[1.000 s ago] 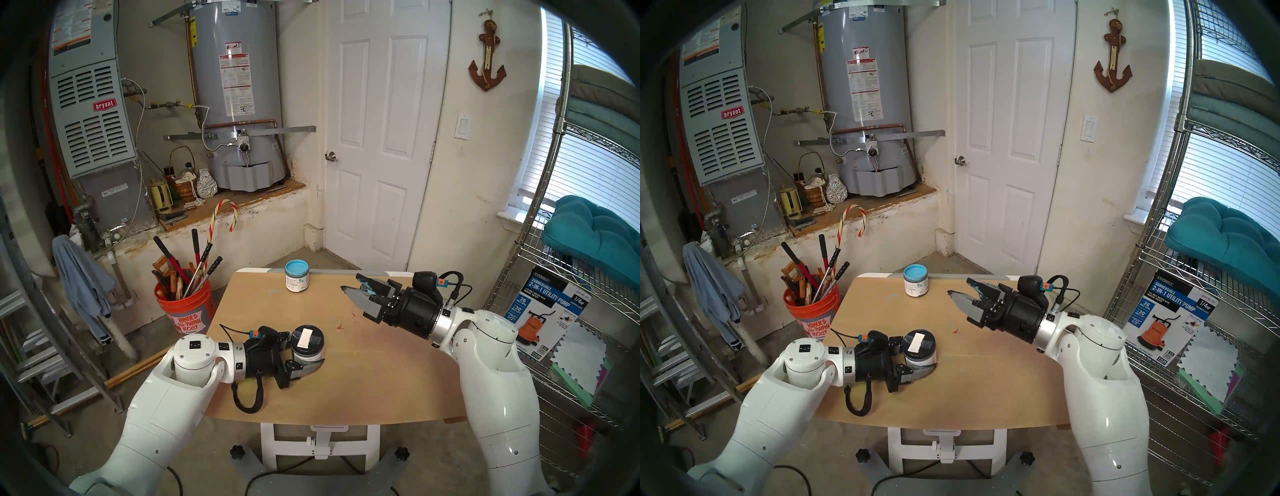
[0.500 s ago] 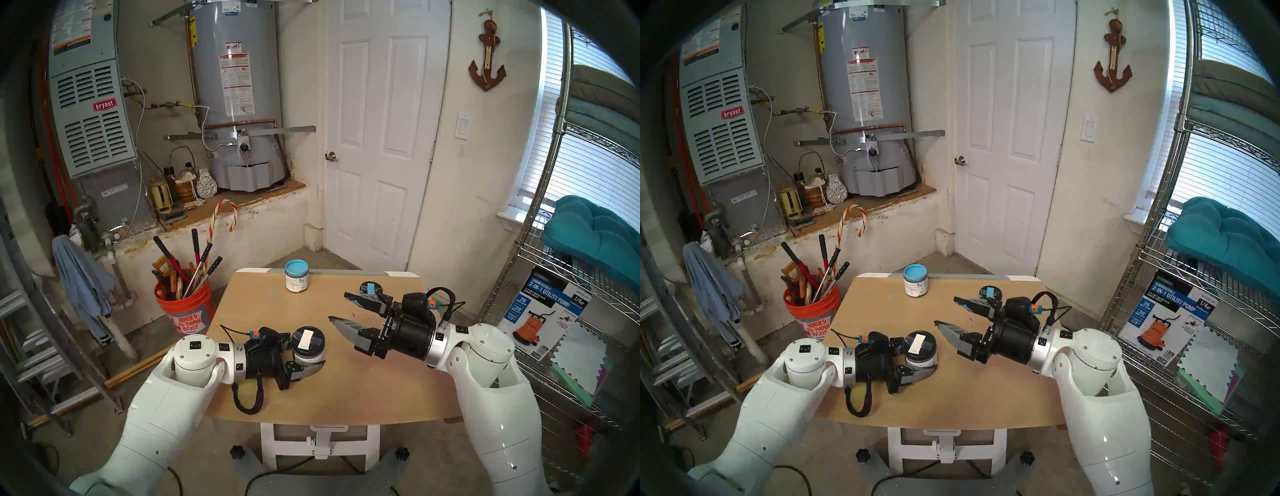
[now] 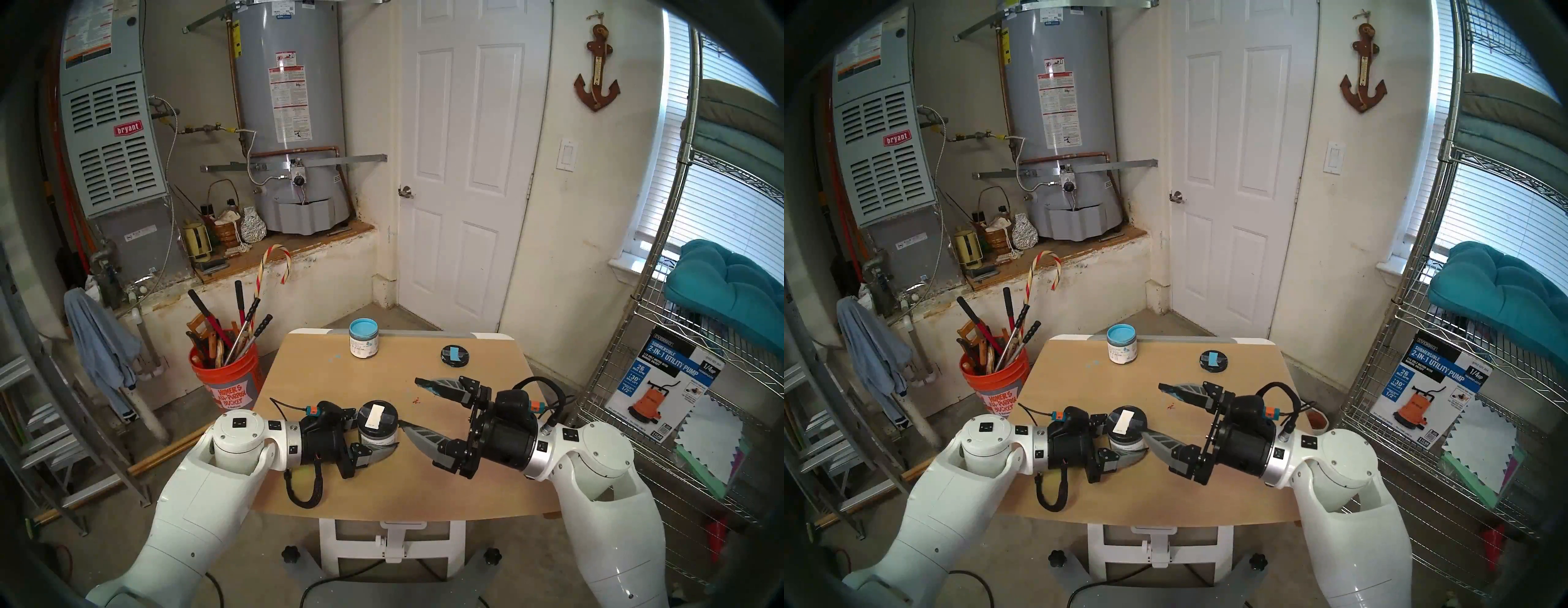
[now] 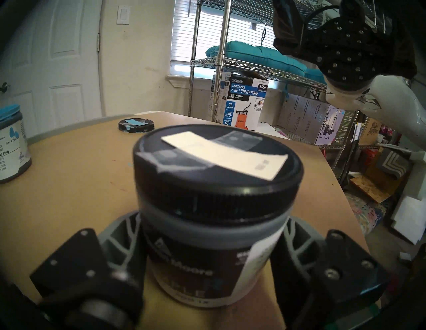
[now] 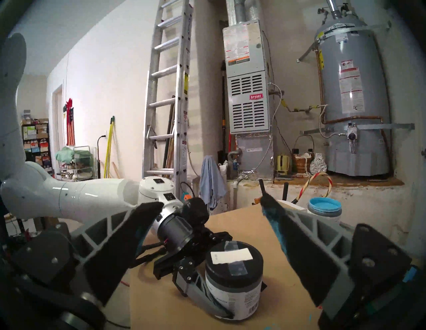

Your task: Open paint jar

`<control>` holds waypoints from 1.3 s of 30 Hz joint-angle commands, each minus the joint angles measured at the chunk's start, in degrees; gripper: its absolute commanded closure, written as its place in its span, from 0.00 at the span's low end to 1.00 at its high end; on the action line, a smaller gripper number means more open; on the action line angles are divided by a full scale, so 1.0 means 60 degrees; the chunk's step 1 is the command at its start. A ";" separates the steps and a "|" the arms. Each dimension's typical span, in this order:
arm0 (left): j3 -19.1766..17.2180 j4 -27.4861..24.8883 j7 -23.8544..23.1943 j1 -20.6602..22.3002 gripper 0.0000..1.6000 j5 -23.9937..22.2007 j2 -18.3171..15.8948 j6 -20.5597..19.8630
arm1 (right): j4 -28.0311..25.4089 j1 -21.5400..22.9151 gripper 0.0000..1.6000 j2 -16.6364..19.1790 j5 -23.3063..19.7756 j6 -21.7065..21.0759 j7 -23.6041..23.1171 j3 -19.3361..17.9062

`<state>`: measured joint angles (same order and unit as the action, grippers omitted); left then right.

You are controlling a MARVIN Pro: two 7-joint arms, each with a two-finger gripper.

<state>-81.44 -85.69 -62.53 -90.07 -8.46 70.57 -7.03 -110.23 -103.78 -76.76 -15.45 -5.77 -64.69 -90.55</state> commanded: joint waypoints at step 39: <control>-0.0185 -0.0241 -0.0070 -0.0026 1.00 0.0058 0.0144 0.0137 | 0.0726 0.0999 0.00 -0.0601 0.2335 -0.0130 0.1155 0.1547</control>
<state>-82.10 -85.98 -63.08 -90.61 -7.68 71.17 -6.44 -105.39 -98.15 -79.00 -1.01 -6.94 -58.11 -82.11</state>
